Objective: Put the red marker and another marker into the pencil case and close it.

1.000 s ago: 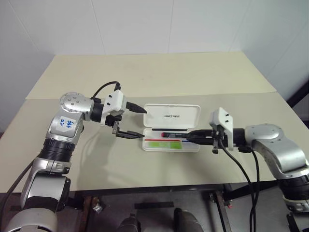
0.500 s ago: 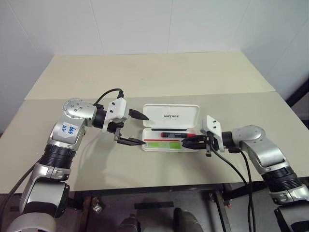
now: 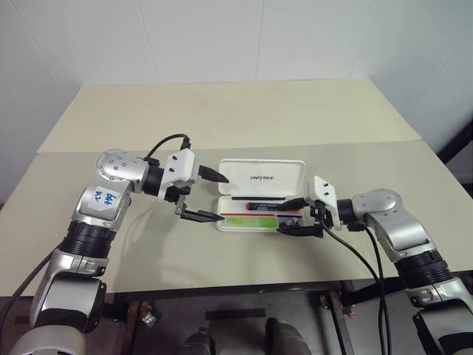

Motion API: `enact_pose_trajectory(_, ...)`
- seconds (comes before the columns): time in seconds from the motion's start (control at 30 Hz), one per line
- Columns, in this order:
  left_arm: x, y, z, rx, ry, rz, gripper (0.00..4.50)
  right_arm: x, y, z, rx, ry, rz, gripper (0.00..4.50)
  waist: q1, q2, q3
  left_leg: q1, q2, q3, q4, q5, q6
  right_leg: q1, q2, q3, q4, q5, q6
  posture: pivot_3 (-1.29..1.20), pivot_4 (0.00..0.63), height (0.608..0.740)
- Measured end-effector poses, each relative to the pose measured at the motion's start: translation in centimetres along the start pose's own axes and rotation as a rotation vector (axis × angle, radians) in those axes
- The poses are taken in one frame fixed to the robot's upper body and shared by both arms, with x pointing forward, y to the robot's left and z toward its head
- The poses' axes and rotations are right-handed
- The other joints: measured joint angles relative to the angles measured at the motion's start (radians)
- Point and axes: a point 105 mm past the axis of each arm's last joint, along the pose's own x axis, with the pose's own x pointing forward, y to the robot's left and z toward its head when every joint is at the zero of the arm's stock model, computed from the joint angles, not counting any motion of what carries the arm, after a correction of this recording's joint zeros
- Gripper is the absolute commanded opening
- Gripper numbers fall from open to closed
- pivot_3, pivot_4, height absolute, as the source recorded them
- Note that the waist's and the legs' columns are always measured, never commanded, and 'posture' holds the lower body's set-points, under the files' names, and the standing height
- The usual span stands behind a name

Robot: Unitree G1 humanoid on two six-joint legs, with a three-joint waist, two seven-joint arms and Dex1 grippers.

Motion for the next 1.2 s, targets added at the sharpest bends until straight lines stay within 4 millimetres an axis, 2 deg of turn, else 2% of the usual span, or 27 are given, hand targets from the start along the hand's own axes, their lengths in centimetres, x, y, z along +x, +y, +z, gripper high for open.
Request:
enact_pose_trajectory(0.17,0.0,0.1,0.1,0.002,-0.001,0.003,4.50,-1.2,0.2,1.2,-0.043,-0.025,-0.008,4.48,0.001,0.000,0.000,0.000,0.000,0.000,0.000,0.000,0.000,0.000,0.000,0.000,0.000,0.000,0.000,0.00,0.150,0.740)
enact_pose_trajectory(0.27,-0.4,0.3,-0.3,-0.019,-0.001,0.015,4.50,-3.6,0.4,2.2,-0.070,-0.048,-0.054,4.48,0.006,0.000,0.000,0.000,0.000,0.000,0.000,0.000,0.000,0.000,0.000,0.000,-0.001,0.000,0.000,0.00,0.150,0.740)
enact_pose_trajectory(0.47,-2.0,0.5,-0.9,-0.038,0.024,0.052,4.50,-7.3,1.2,2.3,-0.044,-0.036,-0.118,4.48,0.009,0.000,0.000,0.000,0.000,0.000,0.000,0.000,0.001,0.000,0.000,0.000,-0.001,0.000,0.000,0.00,0.150,0.740)
enact_pose_trajectory(0.6,-3.0,0.6,-1.7,-0.063,0.037,0.085,4.50,-9.7,1.2,3.8,-0.071,-0.048,-0.178,4.48,0.008,0.000,0.000,0.000,0.000,0.000,0.000,0.000,0.001,0.000,0.000,0.000,0.000,0.000,0.000,0.00,0.150,0.740)
enact_pose_trajectory(0.7,-3.5,0.9,-1.8,-0.071,0.028,0.114,4.50,-10.6,1.6,4.5,-0.080,-0.053,-0.195,4.48,0.009,0.000,0.000,0.000,0.000,0.000,0.000,0.000,0.001,0.001,0.000,0.000,0.000,0.000,0.000,0.00,0.150,0.740)
enact_pose_trajectory(0.83,-3.8,1.1,-1.6,-0.079,0.002,0.134,4.50,-10.8,2.7,3.9,-0.055,-0.049,-0.183,4.48,0.016,0.000,0.000,0.000,0.000,0.000,0.000,0.000,0.001,0.001,0.000,0.000,0.000,0.000,0.000,0.00,0.150,0.740)
enact_pose_trajectory(0.93,-3.8,1.1,-1.5,-0.079,-0.009,0.133,3.61,-10.6,3.3,3.7,-0.043,-0.048,-0.165,4.50,0.021,0.000,0.000,0.000,0.000,0.000,0.000,0.000,0.001,0.000,0.000,0.000,0.000,0.000,0.000,0.00,0.150,0.740)
enact_pose_trajectory(1.2,-3.9,0.9,-1.7,-0.099,-0.026,0.119,0.92,-11.3,3.0,3.9,-0.054,-0.040,-0.195,4.50,0.025,0.000,0.000,0.000,0.000,0.000,0.000,0.000,0.001,0.001,0.000,0.000,0.000,0.000,0.000,0.00,0.150,0.740)
